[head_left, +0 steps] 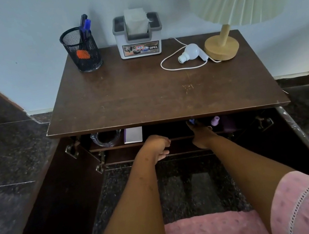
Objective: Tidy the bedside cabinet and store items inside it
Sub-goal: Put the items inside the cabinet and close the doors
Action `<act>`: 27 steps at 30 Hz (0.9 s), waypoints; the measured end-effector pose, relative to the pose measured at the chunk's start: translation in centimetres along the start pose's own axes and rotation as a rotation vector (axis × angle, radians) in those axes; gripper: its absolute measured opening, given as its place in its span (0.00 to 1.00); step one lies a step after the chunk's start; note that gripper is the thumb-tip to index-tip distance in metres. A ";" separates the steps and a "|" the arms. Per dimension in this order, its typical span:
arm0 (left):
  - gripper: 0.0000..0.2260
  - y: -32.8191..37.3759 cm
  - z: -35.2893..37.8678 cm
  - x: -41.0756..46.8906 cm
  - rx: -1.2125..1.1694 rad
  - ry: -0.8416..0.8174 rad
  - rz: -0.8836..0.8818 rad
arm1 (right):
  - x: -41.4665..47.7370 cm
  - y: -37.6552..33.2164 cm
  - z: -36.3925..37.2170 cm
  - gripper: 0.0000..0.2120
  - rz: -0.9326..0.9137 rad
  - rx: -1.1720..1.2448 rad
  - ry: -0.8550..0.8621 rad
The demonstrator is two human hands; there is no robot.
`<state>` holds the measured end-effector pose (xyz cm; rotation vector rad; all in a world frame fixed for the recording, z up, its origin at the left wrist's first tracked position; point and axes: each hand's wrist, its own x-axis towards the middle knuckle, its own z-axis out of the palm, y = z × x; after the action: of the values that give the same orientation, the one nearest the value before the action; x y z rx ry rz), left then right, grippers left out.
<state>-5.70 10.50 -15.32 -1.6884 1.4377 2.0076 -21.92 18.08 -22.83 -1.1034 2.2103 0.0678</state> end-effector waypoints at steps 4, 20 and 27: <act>0.13 0.0 0.3 0.1 0.003 -0.003 -0.004 | 0.1 -0.2 0.3 0.39 0.001 -0.019 -0.034; 0.12 0.3 1.3 -0.9 0.086 -0.022 0.030 | -2.1 1.2 -0.3 0.41 0.085 -0.032 -0.072; 0.14 0.8 2.1 -1.6 0.109 -0.034 0.018 | -5.0 -0.7 -3.7 0.39 0.070 -0.160 -0.181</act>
<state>-7.04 12.28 -13.76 -1.5959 1.5265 1.9194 -21.20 19.92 -16.88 -1.0603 2.1086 0.3666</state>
